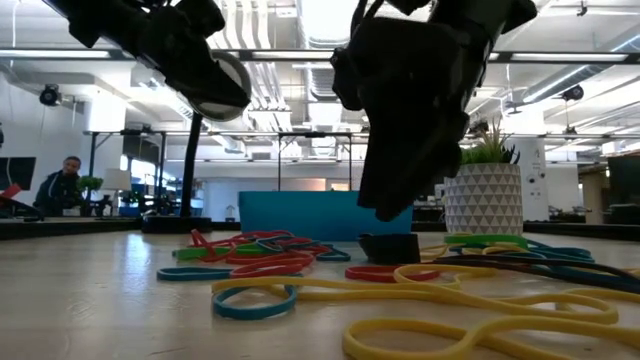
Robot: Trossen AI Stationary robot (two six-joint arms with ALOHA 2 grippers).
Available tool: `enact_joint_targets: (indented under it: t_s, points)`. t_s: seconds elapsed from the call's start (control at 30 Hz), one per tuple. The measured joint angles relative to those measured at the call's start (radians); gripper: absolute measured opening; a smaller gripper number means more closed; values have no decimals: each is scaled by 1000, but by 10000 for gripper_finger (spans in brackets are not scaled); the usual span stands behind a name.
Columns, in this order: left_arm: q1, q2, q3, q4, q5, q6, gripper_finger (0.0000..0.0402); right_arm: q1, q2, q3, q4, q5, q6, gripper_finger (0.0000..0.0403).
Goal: Pick and place rubber bands into bin
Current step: Put the black rubber band into the blue bin
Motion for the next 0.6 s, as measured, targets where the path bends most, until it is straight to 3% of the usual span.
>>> enact_joint_targets:
  t_s: [0.4, 0.6]
  points:
    - [0, 2, 0, 0, 0, 0, 135, 10, 68, -3, -11, 17, 86, 227]
    - [0, 3, 0, 4, 0, 0, 135, 12, 72, -1, -29, 55, 114, 170]
